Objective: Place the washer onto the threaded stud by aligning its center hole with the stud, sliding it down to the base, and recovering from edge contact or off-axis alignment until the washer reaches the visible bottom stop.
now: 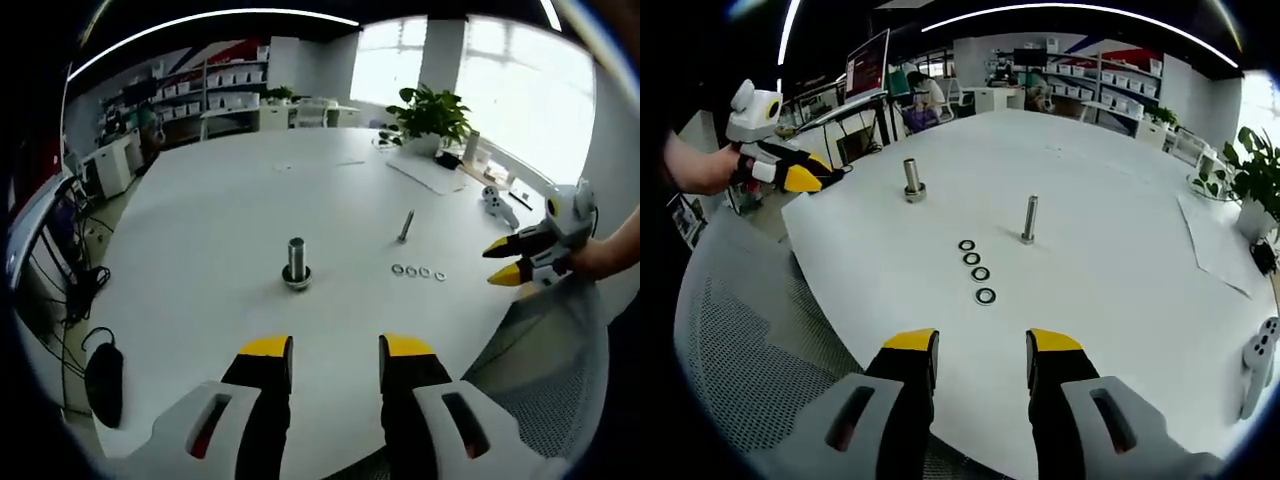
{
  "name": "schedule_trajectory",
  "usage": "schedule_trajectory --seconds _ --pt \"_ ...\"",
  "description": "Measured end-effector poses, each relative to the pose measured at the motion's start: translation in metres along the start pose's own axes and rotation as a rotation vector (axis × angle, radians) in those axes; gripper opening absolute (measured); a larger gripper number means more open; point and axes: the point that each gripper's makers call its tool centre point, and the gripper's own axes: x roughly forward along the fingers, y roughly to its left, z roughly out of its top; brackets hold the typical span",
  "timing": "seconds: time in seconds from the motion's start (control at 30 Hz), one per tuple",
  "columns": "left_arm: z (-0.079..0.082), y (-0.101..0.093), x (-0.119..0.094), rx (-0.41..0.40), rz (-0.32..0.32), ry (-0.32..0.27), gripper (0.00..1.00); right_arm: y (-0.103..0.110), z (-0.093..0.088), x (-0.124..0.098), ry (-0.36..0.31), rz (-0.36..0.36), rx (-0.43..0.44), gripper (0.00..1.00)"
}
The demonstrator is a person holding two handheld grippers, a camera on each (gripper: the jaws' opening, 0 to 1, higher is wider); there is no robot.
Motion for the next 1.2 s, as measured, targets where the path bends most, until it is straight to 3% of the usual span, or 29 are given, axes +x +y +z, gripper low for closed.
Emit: schedule_trajectory --seconds 0.63,1.2 --pt "0.001 -0.016 -0.005 -0.063 0.011 -0.093 0.32 0.000 -0.004 0.002 0.028 -0.003 -0.004 0.37" --pt "-0.015 -0.009 0.000 -0.036 0.023 -0.063 0.30 0.000 -0.005 0.002 0.025 0.002 0.009 0.37"
